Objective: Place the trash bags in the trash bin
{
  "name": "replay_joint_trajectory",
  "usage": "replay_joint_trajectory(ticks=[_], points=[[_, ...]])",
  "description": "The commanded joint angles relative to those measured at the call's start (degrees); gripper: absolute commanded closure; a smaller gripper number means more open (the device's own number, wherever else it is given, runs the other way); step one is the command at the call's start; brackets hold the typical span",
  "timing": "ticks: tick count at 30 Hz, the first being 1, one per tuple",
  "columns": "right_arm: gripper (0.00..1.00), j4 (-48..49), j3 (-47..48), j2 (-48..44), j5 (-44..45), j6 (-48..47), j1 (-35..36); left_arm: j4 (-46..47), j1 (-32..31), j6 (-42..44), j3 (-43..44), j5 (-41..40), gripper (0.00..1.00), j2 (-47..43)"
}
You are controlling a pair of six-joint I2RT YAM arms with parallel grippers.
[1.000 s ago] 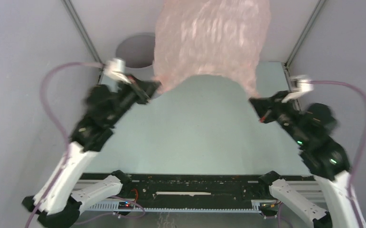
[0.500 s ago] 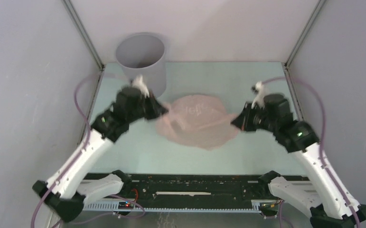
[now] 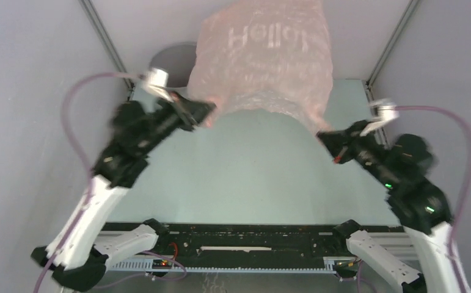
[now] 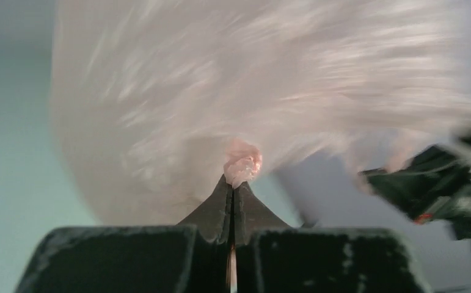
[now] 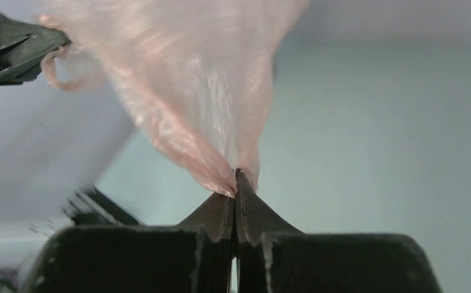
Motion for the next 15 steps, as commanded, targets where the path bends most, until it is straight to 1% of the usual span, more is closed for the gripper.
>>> replay_joint_trajectory(ticks=[1,2,3,5,6,8,10,12,13,15], points=[[1.0,-4.77,-22.99,2.54,-3.39,7.31,-0.43,-7.6,2.07,-6.45,-32.47,9.18,1.0,9.56],[1.0,-5.16,-26.6,2.08,-6.29,8.84,-0.43,-6.12,0.85,-7.3,-37.73,10.7,1.0,8.99],[1.0,-4.78,-29.43,1.02,-9.46,10.06,-0.42,-4.45,-0.44,-8.64,-42.65,10.0,1.0,6.7],[1.0,-3.6,-33.34,-1.91,-11.42,11.41,-0.34,-1.43,-1.94,-11.71,-48.65,7.86,1.0,-0.09],[1.0,-3.24,-33.97,-3.1,-10.49,11.5,-0.39,-0.61,-1.94,-12.35,-49.87,6.27,1.0,-3.4],[1.0,-2.89,-32.05,-3.91,-7.53,9.95,-0.51,-1.68,-0.88,-10.79,-47.49,2.51,1.0,-6.76],[1.0,-3.09,-26.92,-1.52,-6.15,7.25,-0.6,-3.54,0.73,-6.88,-39.75,2.01,1.0,-5.73],[1.0,-4.91,-18.51,3.62,-5.13,3.76,-0.74,-6.91,2.12,-2.44,-27.17,2.42,1.0,-1.09],[1.0,-6.35,-13.13,6.85,-4.81,2.06,-0.78,-10.17,2.45,-0.49,-16.21,2.51,1.0,2.59],[1.0,-10.46,-0.15,13.96,-4.07,-0.99,-0.78,-14.19,2.73,2.92,1.39,3.09,1.0,8.46]])
